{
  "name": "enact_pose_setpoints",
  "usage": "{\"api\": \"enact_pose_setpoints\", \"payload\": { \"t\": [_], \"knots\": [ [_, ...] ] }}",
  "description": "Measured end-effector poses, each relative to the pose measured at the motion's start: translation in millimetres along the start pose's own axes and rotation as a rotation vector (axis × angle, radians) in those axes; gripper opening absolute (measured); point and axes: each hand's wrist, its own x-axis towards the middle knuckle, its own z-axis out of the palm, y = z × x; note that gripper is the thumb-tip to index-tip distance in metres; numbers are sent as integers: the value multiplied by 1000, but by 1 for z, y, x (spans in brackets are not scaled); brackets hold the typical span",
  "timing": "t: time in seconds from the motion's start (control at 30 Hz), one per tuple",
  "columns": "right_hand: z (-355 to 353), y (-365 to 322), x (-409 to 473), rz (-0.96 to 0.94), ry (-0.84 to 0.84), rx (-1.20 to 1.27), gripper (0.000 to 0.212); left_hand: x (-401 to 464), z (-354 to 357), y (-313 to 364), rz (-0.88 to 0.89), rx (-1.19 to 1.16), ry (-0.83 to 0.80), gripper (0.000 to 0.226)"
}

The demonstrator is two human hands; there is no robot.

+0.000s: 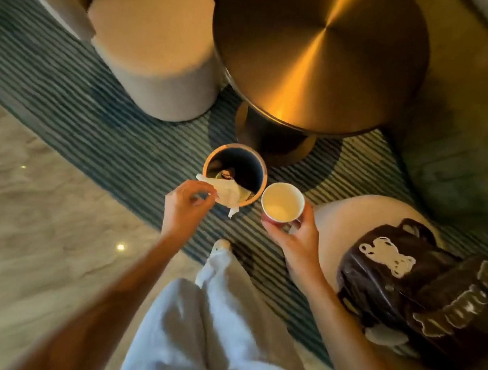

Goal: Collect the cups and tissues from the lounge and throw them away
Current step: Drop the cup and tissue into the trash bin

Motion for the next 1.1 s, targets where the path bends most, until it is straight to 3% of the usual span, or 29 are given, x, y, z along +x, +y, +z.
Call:
{"api": "enact_pose_setpoints", "payload": {
  "t": [0.2, 0.43, 0.53, 0.83, 0.93, 1.1],
  "knots": [
    [52, 30, 91, 83, 70, -59, 67, 112, 43, -62, -44, 116, -194, 21],
    [122, 126, 165, 180, 144, -71, 64, 185, 132, -187, -37, 270, -452, 6],
    [139, 160, 176, 186, 209, -38, 64, 195, 154, -225, 116, 432, -592, 18],
    [170, 156, 176, 224, 306, -141, 74, 223, 128, -195, 436, 741, -580, 44],
    [186, 153, 188, 264, 318, -122, 75, 227, 119, -185, 497, 835, -577, 46],
    [210, 158, 217, 350, 312, -317, 86, 235, 102, -195, 524, 924, -585, 47]
  ]
}}
